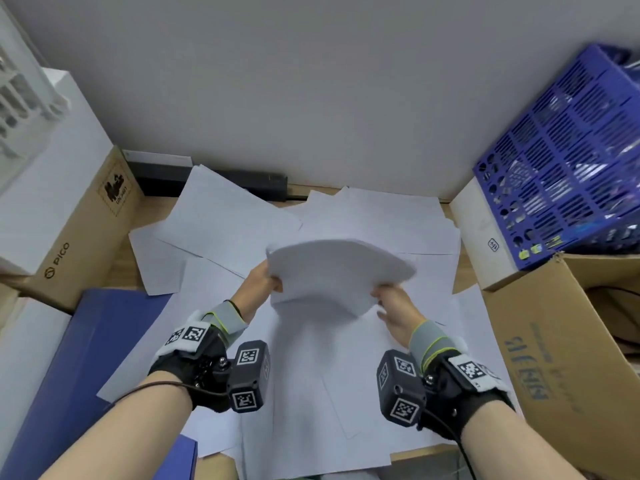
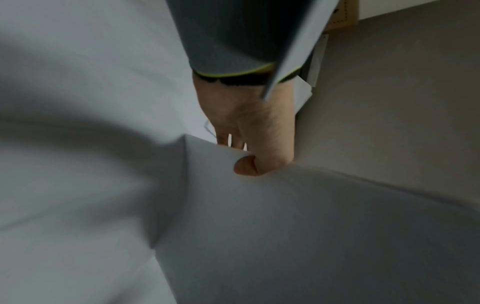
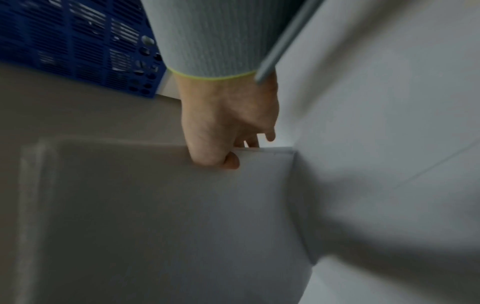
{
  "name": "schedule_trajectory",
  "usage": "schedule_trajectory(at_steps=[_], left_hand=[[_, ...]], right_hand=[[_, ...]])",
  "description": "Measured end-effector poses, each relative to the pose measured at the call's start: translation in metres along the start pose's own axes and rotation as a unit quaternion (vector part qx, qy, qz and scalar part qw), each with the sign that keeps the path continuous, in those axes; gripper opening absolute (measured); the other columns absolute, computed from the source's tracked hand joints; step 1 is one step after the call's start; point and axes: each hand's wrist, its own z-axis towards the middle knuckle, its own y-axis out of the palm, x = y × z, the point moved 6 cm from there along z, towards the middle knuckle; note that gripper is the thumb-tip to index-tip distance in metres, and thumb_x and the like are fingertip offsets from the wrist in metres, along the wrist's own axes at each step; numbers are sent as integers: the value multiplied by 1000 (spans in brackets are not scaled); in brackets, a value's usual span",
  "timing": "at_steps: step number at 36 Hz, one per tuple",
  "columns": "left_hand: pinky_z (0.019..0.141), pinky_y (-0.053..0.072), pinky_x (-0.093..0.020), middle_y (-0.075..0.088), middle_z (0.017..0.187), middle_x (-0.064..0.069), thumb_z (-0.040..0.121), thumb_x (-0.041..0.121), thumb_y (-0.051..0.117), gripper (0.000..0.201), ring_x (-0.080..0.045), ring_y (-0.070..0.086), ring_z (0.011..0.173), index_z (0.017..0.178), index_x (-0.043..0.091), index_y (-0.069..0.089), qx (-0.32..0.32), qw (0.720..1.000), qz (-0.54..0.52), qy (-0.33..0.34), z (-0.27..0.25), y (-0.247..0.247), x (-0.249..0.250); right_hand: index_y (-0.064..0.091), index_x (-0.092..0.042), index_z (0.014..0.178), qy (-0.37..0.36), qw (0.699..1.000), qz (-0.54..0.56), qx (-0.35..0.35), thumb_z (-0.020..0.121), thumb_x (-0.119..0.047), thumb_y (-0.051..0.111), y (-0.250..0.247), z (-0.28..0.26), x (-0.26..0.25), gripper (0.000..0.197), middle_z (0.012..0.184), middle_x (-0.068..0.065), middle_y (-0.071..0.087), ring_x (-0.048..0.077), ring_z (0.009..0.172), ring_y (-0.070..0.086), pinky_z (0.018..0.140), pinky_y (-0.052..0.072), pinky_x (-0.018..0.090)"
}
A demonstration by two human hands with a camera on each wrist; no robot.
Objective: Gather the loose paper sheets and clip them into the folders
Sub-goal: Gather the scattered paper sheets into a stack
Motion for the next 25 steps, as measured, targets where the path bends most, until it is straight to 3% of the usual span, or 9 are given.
schedule_trajectory(at_steps=[3,6,8,10,13,18,20,22,25], left_hand=[[84,43,-35,62,103,-10,56,5,50,52,-23,54,98,106,9,63,23,999,-14,-29,3,-6,-15],[74,46,-29,62,93,-9,57,6,51,41,-22,57,85,97,6,61,34,998,-37,-43,3,-1,-3],[68,47,-24,62,88,-8,71,-3,51,23,-18,58,78,90,6,61,30,999,-25,-30,5,2,10],[57,45,-17,61,79,-6,80,-9,44,22,-14,57,67,88,5,60,31,999,-4,-22,11,6,15],[57,42,-22,58,79,-6,80,-6,43,23,-18,52,69,95,5,57,19,999,17,-39,15,15,14],[61,40,-25,53,79,-7,59,10,50,36,-22,49,71,95,10,53,-37,983,103,-150,5,34,-26],[66,43,-28,53,79,-7,74,3,52,15,-22,51,71,87,10,52,-66,970,123,-200,1,42,-46],[66,45,-29,54,78,-8,85,-7,45,19,-23,53,70,82,10,52,-89,961,128,-229,0,48,-62],[66,53,-29,61,87,-9,89,-8,43,25,-22,59,75,97,13,55,-118,952,136,-246,2,64,-70]], right_hand=[[53,-15,95,19,999,4,-25,93,7,35,-2,-3,9,28,89,-5,56,9,81,50,72,30,24],[54,-14,109,-14,999,-30,-41,93,7,35,-4,-2,-12,33,99,-1,58,8,85,53,85,27,20],[57,-16,107,-44,997,-52,-45,93,4,37,-5,-1,-30,31,95,-5,62,3,82,55,74,40,15],[62,-19,98,-69,995,-58,-41,93,0,41,-10,0,-44,29,92,-8,66,5,81,60,62,47,14],[62,-17,107,-76,995,-49,-49,93,-2,45,-18,3,-47,27,94,-2,70,13,81,66,62,54,20],[56,-14,120,29,992,-82,-91,96,-4,44,-29,21,16,28,108,7,69,24,91,67,81,54,37],[55,-10,124,83,987,-101,-96,94,-3,45,-36,30,51,32,113,16,68,30,94,67,85,53,43],[53,-4,125,125,983,-103,-90,90,0,44,-41,38,77,36,120,27,61,33,95,65,88,51,47],[52,1,121,160,978,-103,-85,86,2,43,-54,58,98,36,128,35,49,34,94,62,90,49,52]])
